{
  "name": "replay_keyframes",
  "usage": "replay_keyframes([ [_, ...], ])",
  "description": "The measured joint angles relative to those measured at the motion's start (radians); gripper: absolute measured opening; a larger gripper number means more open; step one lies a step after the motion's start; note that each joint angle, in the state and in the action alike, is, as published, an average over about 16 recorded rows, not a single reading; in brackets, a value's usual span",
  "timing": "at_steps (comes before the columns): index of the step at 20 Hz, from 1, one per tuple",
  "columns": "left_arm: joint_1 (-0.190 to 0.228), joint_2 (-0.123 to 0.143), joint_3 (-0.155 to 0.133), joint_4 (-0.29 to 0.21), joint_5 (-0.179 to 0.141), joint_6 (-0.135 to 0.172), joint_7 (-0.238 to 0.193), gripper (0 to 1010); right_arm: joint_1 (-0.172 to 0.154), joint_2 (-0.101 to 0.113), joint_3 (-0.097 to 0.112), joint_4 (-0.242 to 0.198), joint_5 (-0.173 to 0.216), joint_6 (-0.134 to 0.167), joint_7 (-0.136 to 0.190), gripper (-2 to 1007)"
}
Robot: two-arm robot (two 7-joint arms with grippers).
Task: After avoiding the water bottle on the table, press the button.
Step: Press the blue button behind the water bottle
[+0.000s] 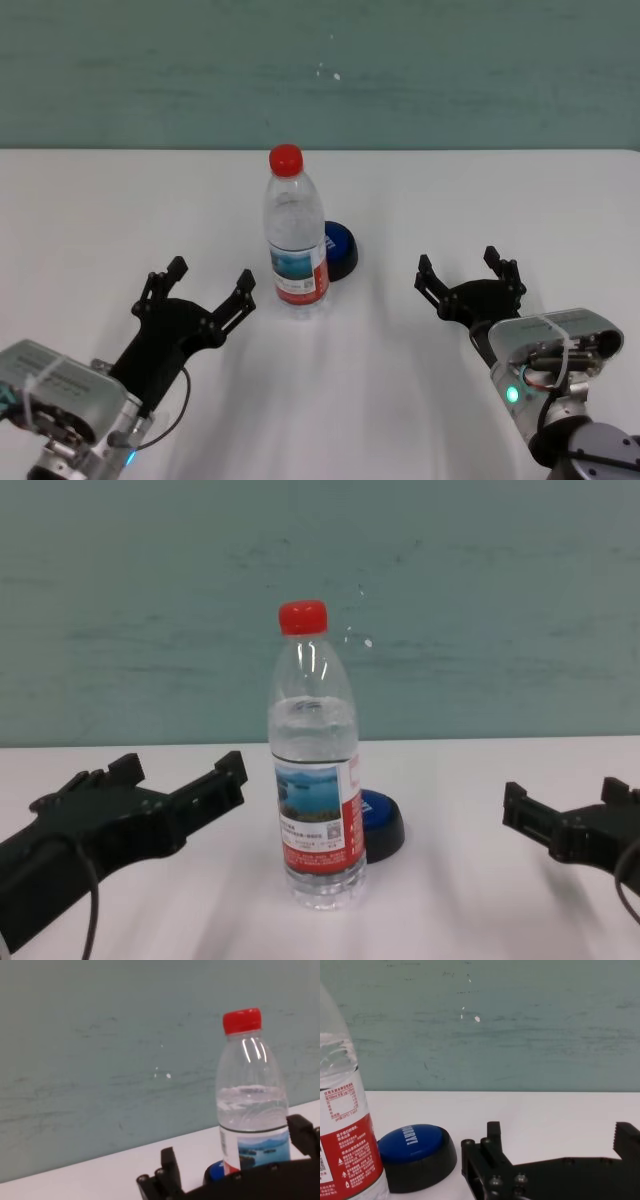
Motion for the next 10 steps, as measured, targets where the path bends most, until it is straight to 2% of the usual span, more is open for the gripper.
replay_keyframes([
  [10,-0.004,-0.002,-0.001,0.007,0.0,0.002,0.002,1010,0.0,0.0,0.0,0.0,0.0,0.0,0.0,1004],
])
